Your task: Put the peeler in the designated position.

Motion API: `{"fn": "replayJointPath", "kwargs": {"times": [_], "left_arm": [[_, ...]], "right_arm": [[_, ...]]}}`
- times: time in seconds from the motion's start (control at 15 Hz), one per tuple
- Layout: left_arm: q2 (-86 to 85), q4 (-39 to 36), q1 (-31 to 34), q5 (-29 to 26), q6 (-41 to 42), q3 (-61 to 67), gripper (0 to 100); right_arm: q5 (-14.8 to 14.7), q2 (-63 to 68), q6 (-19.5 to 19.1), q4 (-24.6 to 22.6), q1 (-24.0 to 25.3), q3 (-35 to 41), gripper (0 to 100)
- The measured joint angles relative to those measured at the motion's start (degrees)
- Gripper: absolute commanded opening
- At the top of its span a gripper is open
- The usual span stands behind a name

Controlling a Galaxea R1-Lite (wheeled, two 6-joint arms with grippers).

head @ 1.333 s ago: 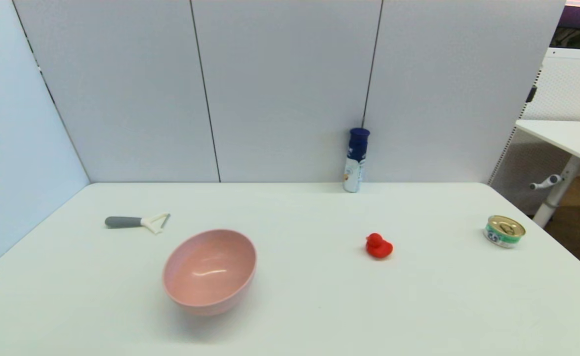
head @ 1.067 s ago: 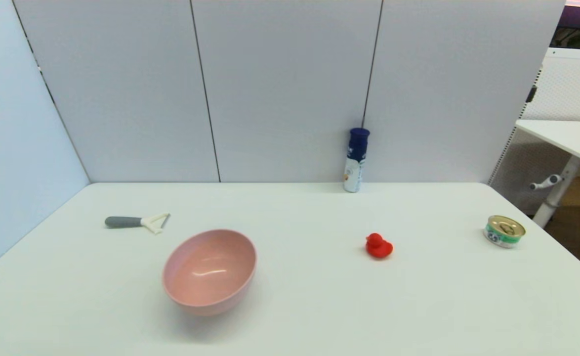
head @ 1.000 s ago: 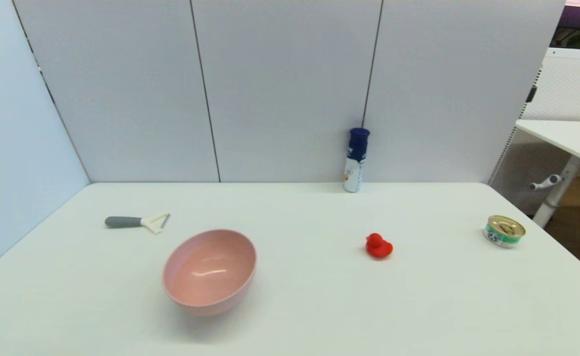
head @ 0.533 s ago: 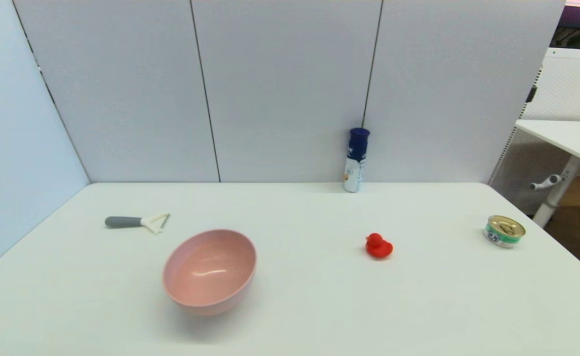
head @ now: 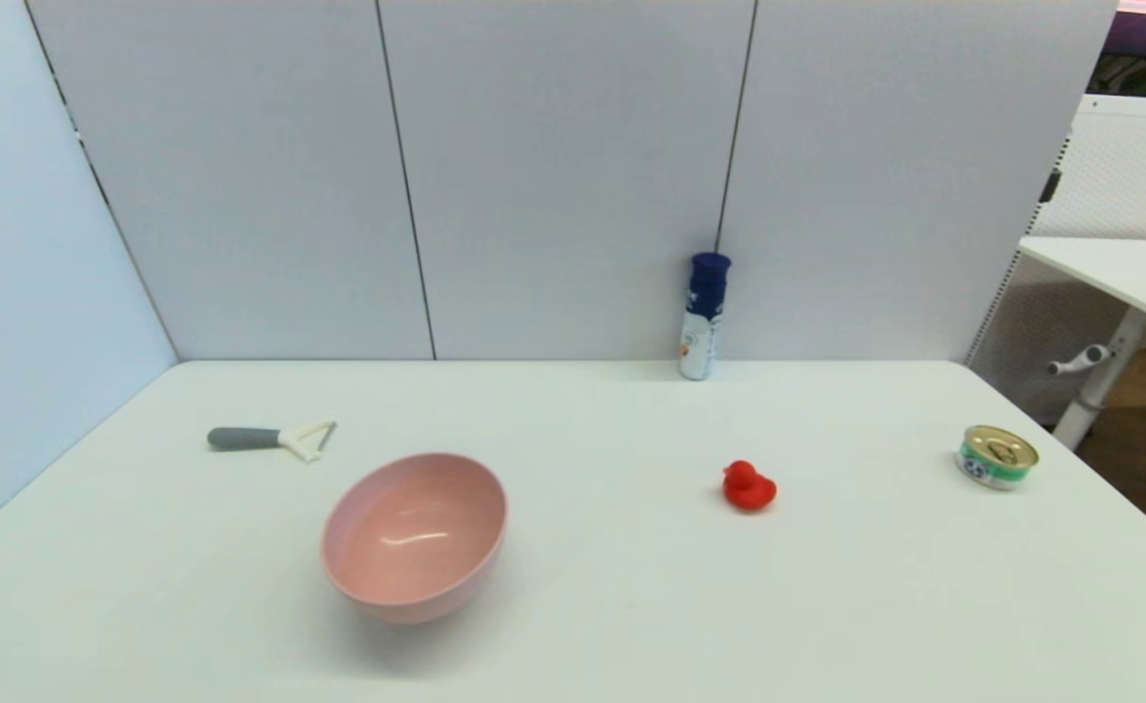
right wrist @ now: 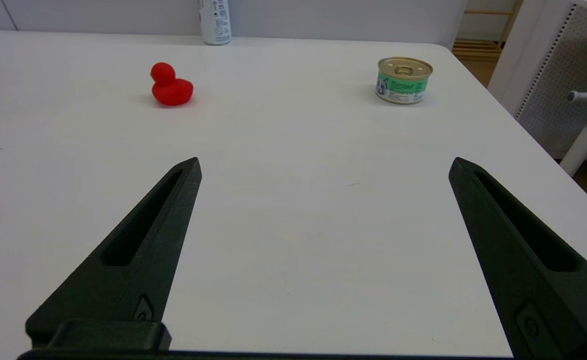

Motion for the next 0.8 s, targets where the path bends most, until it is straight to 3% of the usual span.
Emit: {"fn": "replayJointPath", "kwargs": {"times": [0.4,0.8], "left_arm": [[24.9,11.5,-0.3,0.4,1.2,-25.8,100],[58.5,14.3,-1.3,0.3,1.3,-49.8,100]], "right_arm": [[0.0,0.0,0.0,0.0,0.0,0.0,100],[0.0,0.0,0.0,0.0,0.0,0.0,100]]}}
